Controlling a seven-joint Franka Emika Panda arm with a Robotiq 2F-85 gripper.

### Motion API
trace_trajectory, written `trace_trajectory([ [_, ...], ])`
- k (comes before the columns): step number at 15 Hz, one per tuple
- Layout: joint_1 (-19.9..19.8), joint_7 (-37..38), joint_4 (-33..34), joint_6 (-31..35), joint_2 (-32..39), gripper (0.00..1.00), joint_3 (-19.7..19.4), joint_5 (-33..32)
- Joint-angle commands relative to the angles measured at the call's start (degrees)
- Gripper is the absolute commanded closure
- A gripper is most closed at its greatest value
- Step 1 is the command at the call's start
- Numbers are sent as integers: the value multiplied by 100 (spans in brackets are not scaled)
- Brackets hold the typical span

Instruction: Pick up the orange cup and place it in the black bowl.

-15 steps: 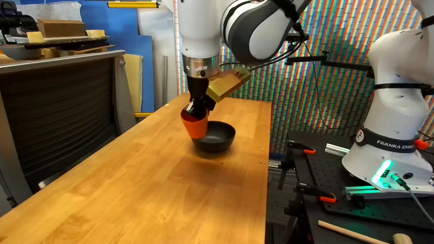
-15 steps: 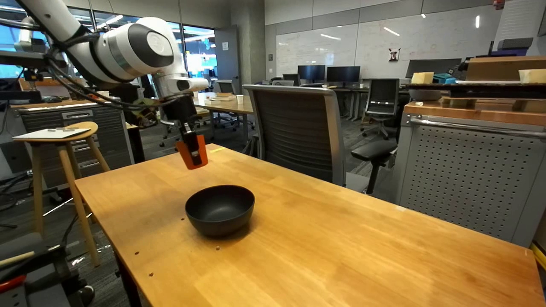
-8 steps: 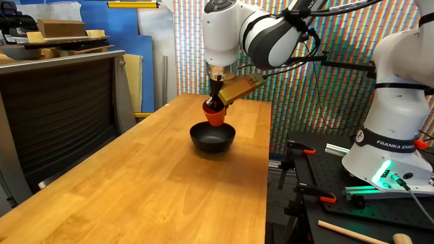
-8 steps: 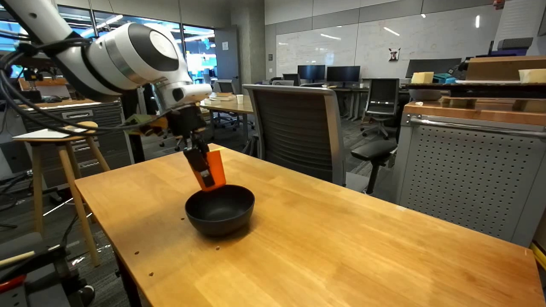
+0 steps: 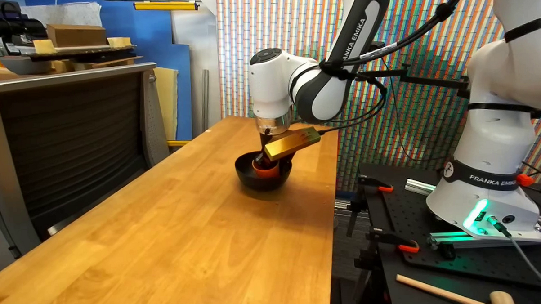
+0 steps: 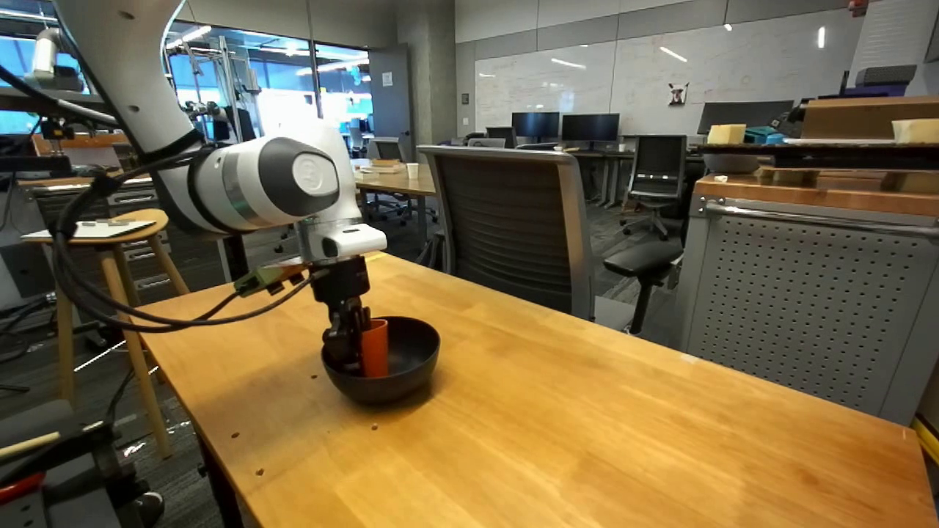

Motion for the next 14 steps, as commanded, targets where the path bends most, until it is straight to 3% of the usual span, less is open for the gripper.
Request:
trace_trajectory([
  [1,66,-596,87,208,13,56,24,623],
  [6,762,-288,-294,-489,-1248,18,-286,-243],
  [8,741,-151,-330,-1109,-1854,1,-198,-761],
  [11,437,-394,-387,-2062,-2788,0,203,-1033],
  [13,368,-1423,-474,-2571,-3419,0,420,-434],
  [14,910,-1901,-590,-2638,-3678,0,59,-124],
])
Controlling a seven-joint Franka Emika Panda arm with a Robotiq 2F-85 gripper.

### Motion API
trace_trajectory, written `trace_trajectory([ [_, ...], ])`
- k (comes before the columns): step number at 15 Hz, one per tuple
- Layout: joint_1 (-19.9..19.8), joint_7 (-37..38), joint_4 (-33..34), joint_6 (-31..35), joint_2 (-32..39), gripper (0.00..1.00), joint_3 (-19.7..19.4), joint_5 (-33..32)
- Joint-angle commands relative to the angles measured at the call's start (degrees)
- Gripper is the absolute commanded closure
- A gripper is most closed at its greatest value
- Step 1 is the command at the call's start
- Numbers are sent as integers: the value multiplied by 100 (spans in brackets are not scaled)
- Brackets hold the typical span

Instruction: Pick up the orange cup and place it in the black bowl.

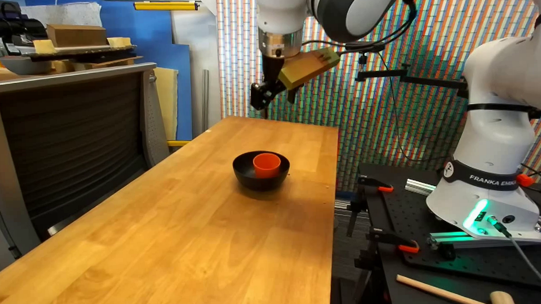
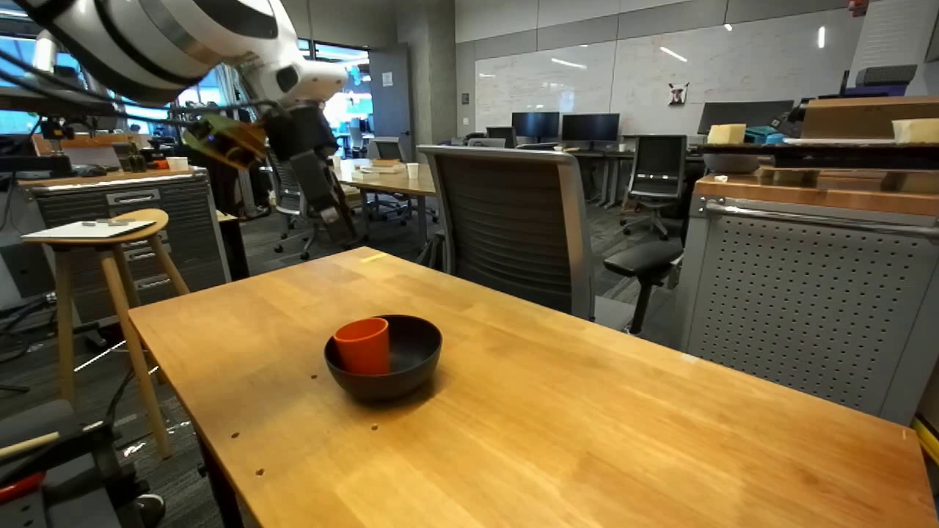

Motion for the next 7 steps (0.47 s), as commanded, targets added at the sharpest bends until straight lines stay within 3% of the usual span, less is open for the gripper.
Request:
trace_trajectory([
  [1,410,-1558,-398,-578,-1267,0,-61,966],
  [2,475,-1958,-388,-707,-1479,0,-34,1280],
  [3,162,-2405,-371,-796,-1654,0,374,1685],
  [4,195,-2760,-357,-862,-1789,0,420,2011],
  [5,-141,-2215,-235,-649,-1334,0,641,1701],
  [7,-126,-2606,-259,-789,-1626,0,760,2026],
])
